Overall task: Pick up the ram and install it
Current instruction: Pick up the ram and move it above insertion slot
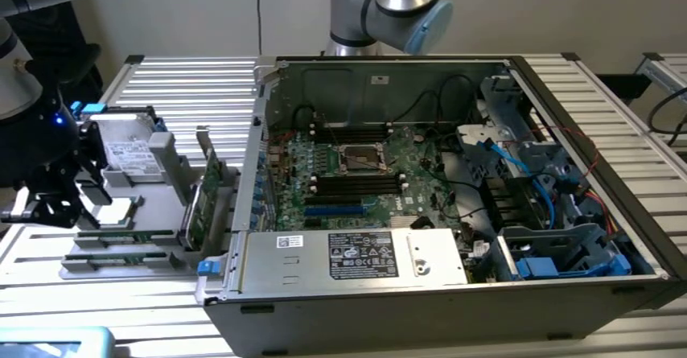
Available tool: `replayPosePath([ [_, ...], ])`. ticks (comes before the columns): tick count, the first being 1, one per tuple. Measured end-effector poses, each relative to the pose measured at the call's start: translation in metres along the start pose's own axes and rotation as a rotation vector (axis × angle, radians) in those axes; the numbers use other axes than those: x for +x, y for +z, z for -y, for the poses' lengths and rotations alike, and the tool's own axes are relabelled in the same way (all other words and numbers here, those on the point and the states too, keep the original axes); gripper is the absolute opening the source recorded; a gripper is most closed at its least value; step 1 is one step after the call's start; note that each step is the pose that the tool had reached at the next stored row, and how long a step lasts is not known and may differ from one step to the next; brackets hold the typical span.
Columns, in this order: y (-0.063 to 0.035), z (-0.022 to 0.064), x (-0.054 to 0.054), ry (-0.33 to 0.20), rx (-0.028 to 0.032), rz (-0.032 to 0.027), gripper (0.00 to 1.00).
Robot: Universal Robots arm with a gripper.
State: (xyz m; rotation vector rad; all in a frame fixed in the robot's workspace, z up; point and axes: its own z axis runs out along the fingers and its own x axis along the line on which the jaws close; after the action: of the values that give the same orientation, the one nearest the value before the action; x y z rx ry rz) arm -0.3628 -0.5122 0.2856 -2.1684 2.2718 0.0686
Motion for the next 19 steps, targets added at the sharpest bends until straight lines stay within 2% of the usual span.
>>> replayPosePath([
  [13, 0.0219, 0.002, 0.003, -0.042, 0.0003, -0.0012, 0.42],
  [19, 0.0308, 0.0028, 0.008, -0.051, 0.0001, -0.0012, 0.42],
])
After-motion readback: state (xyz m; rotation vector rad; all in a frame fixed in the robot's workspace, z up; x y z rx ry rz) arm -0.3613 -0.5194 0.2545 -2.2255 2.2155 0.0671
